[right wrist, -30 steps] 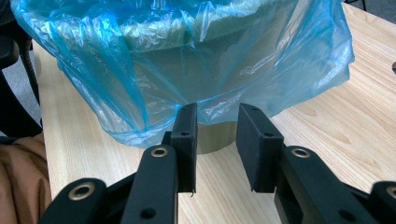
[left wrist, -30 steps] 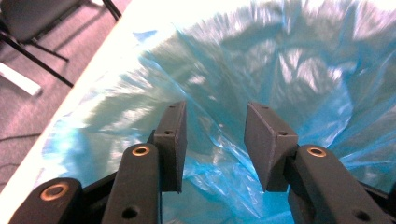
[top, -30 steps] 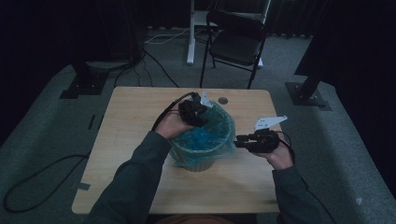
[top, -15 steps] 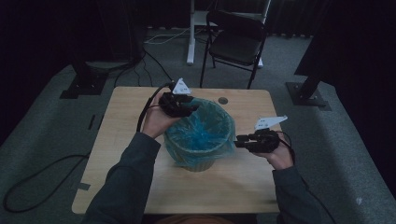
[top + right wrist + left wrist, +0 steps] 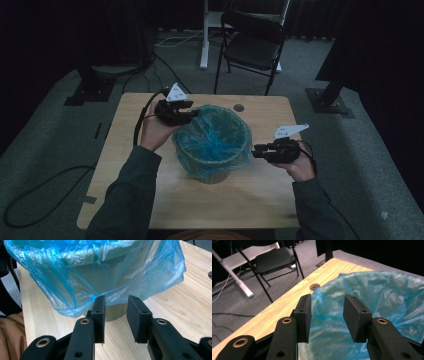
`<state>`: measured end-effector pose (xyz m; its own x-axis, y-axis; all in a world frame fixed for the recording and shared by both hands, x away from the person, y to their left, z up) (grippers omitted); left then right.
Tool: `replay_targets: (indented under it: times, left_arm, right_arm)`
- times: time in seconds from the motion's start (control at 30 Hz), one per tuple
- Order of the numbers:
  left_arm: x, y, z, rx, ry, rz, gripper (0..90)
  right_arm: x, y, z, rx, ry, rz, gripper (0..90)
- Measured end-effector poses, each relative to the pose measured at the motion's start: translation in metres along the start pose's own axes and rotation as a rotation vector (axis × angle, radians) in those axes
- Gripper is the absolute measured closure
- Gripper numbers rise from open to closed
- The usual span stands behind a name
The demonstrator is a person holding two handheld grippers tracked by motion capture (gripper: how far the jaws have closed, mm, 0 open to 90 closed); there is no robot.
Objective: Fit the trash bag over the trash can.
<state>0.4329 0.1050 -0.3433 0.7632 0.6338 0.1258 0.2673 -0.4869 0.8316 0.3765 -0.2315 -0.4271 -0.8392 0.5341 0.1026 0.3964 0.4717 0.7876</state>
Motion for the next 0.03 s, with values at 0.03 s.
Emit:
replay_targets:
  times: [0.03]
  left_arm:
    - [0.0036,-0.0035,-0.0045,-0.022,0.017,-0.013,58.2]
  right_arm:
    - [-0.0003,-0.0001,0.0002,-0.001,-0.001,0.0,67.9]
Point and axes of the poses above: each handheld gripper's, and its own axes: z roughly forward along the jaws, y roughly out of its top, x roughly to its left, the point moved 3 cm from there along z, roughly forward along the jaws, and after that the axes turned 2 degrees about -y, right-handed, at the moved point
